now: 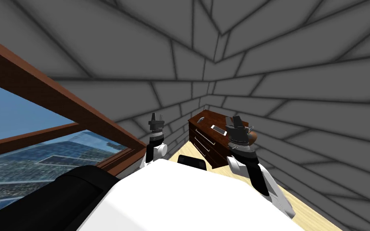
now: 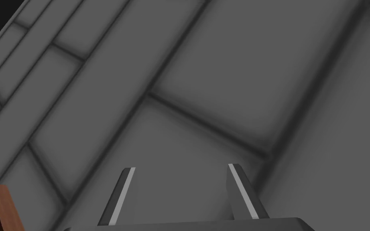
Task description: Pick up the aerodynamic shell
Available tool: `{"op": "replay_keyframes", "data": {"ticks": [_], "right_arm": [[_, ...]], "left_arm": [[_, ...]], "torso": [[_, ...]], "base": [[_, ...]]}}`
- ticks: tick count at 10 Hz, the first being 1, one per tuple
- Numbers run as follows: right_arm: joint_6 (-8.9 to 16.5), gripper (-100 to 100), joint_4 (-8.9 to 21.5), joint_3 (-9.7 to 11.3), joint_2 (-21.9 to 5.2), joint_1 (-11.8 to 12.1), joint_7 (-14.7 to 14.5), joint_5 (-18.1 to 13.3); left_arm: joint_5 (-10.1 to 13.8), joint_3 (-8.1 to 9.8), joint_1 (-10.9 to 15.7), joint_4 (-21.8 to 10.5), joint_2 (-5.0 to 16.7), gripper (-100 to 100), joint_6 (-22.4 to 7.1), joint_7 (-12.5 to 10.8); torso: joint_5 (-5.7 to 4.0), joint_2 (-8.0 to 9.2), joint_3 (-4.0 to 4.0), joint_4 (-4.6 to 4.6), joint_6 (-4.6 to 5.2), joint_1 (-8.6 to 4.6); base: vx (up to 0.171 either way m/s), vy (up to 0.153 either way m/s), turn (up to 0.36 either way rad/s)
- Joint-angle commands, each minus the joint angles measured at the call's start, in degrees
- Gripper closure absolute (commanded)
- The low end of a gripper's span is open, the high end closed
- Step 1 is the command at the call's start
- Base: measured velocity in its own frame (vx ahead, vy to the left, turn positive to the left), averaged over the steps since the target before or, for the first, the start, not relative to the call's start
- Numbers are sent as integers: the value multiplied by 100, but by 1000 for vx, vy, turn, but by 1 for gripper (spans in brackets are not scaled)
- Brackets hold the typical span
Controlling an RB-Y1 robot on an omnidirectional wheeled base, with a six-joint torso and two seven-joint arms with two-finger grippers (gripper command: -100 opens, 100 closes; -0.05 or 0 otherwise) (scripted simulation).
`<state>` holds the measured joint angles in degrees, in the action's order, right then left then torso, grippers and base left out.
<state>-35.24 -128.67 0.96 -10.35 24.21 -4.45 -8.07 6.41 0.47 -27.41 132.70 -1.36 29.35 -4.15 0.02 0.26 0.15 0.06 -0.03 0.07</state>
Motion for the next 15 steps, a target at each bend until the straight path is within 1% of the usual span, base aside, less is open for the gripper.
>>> {"op": "replay_keyframes", "data": {"ticks": [1, 3, 4, 5, 6, 7, 8, 9, 10, 11, 12, 13, 14, 15], "right_arm": [[7, -100, 31, -21, -220, -26, 48, -79], [30, -100, 210, -47, -602, -138, 184, -443], [30, -100, 210, -47, -682, -138, 184, -443], [50, -100, 315, -55, -904, -201, 261, -666], [74, -100, 432, -59, -1091, -266, 344, -821], [74, -100, 432, -59, -1154, -266, 344, -916], [105, -100, 559, -58, -1363, -333, 433, -1139], [105, -100, 559, -58, -1393, -333, 433, -1192], [140, -100, 698, -51, -1637, -401, 527, -1416], [140, -100, 698, -51, -1637, -401, 527, -1495], [179, -100, 846, -37, -1886, -467, 627, -1711], [179, -100, 846, -37, -1886, -467, 627, -1824], [220, -100, 1004, -11, -2141, -527, 731, -2013], [220, -100, 1004, -11, -2141, -527, 731, -2176]], "left_arm": [[0, 0, 0, 0, 0, 0, 0, 0], [0, 0, 0, 0, 0, 0, 0, 0], [0, 0, 0, 0, 0, 0, 0, 0], [0, 1, -2, 0, 0, 0, 0, 0], [0, 0, -1, 0, 0, 0, 0, 0], [0, 0, 0, 0, 0, 0, 0, 0], [0, 1, -2, 0, 0, 0, 0, 0], [0, 0, -1, 0, 0, 0, 0, 0], [0, 1, -2, 0, 0, 0, 0, 0], [0, 0, -1, 0, 0, 0, 0, 0], [0, 1, -2, 0, 0, 0, 0, 0], [0, 1, -1, 0, 0, 0, 0, 0], [0, 1, -2, 0, 0, 0, 0, 0], [0, 1, -1, 0, 1, 0, 0, 0]], "torso": [[0, 0, 0, 0, 0, 0], [1, -10, -5, -2, 0, 3], [2, -15, -8, -3, -1, 8], [1, -18, -10, -4, 5, 2], [1, -19, -11, -4, 1, 3], [2, -21, -12, -4, -2, 7], [1, -22, -12, -5, 6, 2], [1, -25, -14, -5, 1, 3], [0, -23, -13, -5, 6, -1], [0, -23, -13, -5, 1, -1], [-1, -22, -13, -5, 7, -5], [-1, -22, -13, -5, 3, -3], [-1, -22, -13, -5, 6, -5], [-1, -23, -13, -5, 2, -6]], "base": [[-53, 28, 83], [-34, 48, 309], [-19, 34, 95], [-20, 42, 199], [-22, 53, 439], [-8, 34, 136], [-3, 43, 217], [-4, 28, 126], [-11, 31, 279], [-6, 19, 145], [-10, 28, 213], [-6, 21, 172], [-6, 20, 314], [-4, 8, 127]]}}
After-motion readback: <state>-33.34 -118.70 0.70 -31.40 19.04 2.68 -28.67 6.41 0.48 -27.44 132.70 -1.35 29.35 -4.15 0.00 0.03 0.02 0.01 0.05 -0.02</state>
